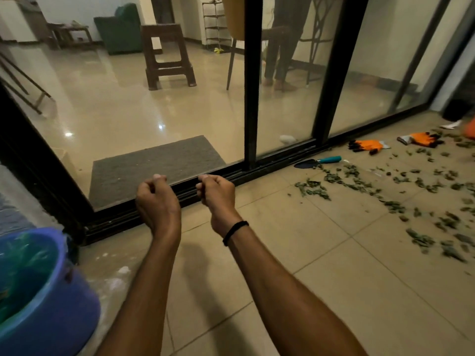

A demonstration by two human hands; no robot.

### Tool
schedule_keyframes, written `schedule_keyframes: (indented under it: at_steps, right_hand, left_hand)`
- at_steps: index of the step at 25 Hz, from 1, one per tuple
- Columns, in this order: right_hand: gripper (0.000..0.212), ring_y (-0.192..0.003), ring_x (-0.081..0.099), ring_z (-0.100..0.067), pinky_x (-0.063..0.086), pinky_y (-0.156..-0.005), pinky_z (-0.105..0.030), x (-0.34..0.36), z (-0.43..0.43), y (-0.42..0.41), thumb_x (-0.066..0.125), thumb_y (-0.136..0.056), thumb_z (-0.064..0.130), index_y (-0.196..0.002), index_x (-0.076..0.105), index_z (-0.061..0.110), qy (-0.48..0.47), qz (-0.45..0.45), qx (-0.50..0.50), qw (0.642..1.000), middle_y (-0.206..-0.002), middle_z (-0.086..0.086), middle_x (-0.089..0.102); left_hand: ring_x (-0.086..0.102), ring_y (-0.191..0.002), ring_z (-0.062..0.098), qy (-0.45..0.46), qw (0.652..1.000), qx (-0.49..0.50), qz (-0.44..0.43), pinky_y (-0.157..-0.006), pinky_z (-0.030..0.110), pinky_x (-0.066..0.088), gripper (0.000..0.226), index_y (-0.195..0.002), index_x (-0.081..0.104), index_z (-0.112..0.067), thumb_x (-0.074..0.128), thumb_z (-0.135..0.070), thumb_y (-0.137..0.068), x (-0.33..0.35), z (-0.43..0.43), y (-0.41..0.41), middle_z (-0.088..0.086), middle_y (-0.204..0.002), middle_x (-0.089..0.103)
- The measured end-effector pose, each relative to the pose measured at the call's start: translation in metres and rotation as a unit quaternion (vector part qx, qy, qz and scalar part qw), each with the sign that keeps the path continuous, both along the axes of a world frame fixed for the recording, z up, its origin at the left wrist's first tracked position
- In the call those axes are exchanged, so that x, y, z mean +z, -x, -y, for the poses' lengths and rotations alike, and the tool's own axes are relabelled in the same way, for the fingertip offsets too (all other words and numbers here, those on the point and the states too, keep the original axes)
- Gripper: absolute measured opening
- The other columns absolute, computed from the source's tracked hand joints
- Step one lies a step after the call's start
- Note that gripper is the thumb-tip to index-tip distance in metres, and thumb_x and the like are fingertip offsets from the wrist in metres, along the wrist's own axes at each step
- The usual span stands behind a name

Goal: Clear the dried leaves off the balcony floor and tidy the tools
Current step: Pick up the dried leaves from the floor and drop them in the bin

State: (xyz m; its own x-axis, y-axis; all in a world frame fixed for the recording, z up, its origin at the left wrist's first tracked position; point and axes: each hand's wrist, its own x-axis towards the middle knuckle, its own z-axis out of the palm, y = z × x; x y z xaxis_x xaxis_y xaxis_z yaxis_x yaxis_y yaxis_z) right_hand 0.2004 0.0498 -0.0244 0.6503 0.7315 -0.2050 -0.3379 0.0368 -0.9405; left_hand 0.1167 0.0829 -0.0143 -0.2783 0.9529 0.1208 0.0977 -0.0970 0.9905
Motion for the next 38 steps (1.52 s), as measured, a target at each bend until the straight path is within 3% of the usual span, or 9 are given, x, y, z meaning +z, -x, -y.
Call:
schedule_keyframes:
  at_steps: [4,8,12,16,19,22,32,34,38]
  right_hand:
    - [0.016,-0.068,0.06,-0.013,0.049,-0.058,-0.027,0.005,0.019,-0.068,0.057,-0.093,0.022,-0.089,0.07,0.012,0.032,0.042,-0.072,0.996,-0.078,-0.001,0.07]
    - [0.021,-0.082,0.066,-0.02,0.055,-0.073,-0.035,0.017,0.034,-0.14,0.052,-0.093,0.025,-0.086,0.069,0.016,0.06,0.157,-0.126,0.978,-0.085,-0.002,0.072]
    - [0.023,-0.084,0.063,-0.025,0.051,-0.073,-0.035,0.028,0.057,-0.233,0.051,-0.095,0.027,-0.085,0.067,0.012,0.11,0.338,-0.106,0.929,-0.085,-0.005,0.07]
    - [0.024,-0.092,0.063,-0.027,0.051,-0.078,-0.036,0.037,0.083,-0.313,0.056,-0.096,0.03,-0.095,0.068,0.01,0.165,0.446,-0.072,0.877,-0.096,-0.01,0.07]
    - [0.023,-0.095,0.06,-0.027,0.046,-0.079,-0.035,0.013,0.103,-0.337,0.057,-0.097,0.031,-0.096,0.066,0.009,0.189,0.428,-0.06,0.882,-0.098,-0.011,0.068]
    - [0.021,-0.095,0.06,-0.026,0.05,-0.083,-0.038,-0.029,0.117,-0.351,0.059,-0.096,0.032,-0.093,0.064,0.012,0.214,0.417,-0.04,0.882,-0.097,-0.009,0.067]
    - [0.01,-0.091,0.06,-0.023,0.048,-0.077,-0.031,-0.125,0.152,-0.412,0.063,-0.093,0.02,-0.089,0.065,0.011,0.313,0.335,-0.136,0.878,-0.093,-0.006,0.066]
    - [0.011,-0.095,0.061,-0.025,0.048,-0.078,-0.03,-0.152,0.151,-0.415,0.064,-0.092,0.02,-0.095,0.067,0.01,0.335,0.319,-0.137,0.876,-0.097,-0.007,0.067]
    - [0.036,-0.11,0.057,-0.027,0.048,-0.095,-0.034,-0.198,0.144,-0.419,0.065,-0.092,0.028,-0.125,0.061,0.013,0.378,0.293,-0.119,0.87,-0.12,-0.012,0.06]
  left_hand:
    - [0.053,-0.071,0.016,-0.015,0.996,-0.063,-0.059,-0.064,0.033,0.041,0.028,-0.095,0.065,-0.014,0.046,-0.035,-0.1,0.008,0.017,-0.067,0.001,-0.08,0.06]
    - [0.057,-0.079,0.018,-0.049,0.977,-0.136,-0.157,-0.068,0.034,0.044,0.026,-0.1,0.061,-0.016,0.043,-0.035,-0.103,0.017,0.026,-0.147,0.003,-0.087,0.061]
    - [0.061,-0.091,0.024,-0.101,0.934,-0.198,-0.281,-0.079,0.041,0.054,0.027,-0.107,0.061,-0.016,0.043,-0.036,-0.101,0.027,0.029,-0.238,0.005,-0.098,0.064]
    - [0.061,-0.091,0.026,-0.14,0.88,-0.235,-0.388,-0.075,0.037,0.05,0.034,-0.112,0.062,-0.008,0.043,-0.034,-0.1,0.058,0.043,-0.325,0.01,-0.103,0.067]
    - [0.063,-0.096,0.034,-0.128,0.848,-0.246,-0.453,-0.082,0.041,0.053,0.037,-0.111,0.062,-0.007,0.042,-0.034,-0.097,0.08,0.053,-0.366,0.014,-0.106,0.068]
    - [0.063,-0.092,0.034,-0.128,0.829,-0.26,-0.478,-0.076,0.038,0.052,0.031,-0.108,0.062,-0.008,0.044,-0.031,-0.097,0.066,0.061,-0.387,0.014,-0.104,0.067]
    - [0.062,-0.105,0.033,-0.005,0.836,-0.312,-0.452,-0.084,0.038,0.049,0.021,-0.11,0.061,-0.006,0.051,-0.02,-0.097,-0.122,0.029,-0.378,0.015,-0.11,0.066]
    - [0.058,-0.113,0.033,0.009,0.837,-0.326,-0.439,-0.089,0.039,0.048,0.026,-0.12,0.058,-0.008,0.053,-0.022,-0.098,-0.148,0.016,-0.376,0.016,-0.118,0.061]
    - [0.041,-0.128,0.032,0.016,0.845,-0.308,-0.436,-0.103,0.043,0.041,0.04,-0.137,0.049,-0.011,0.051,-0.029,-0.101,-0.184,0.006,-0.378,0.016,-0.135,0.047]
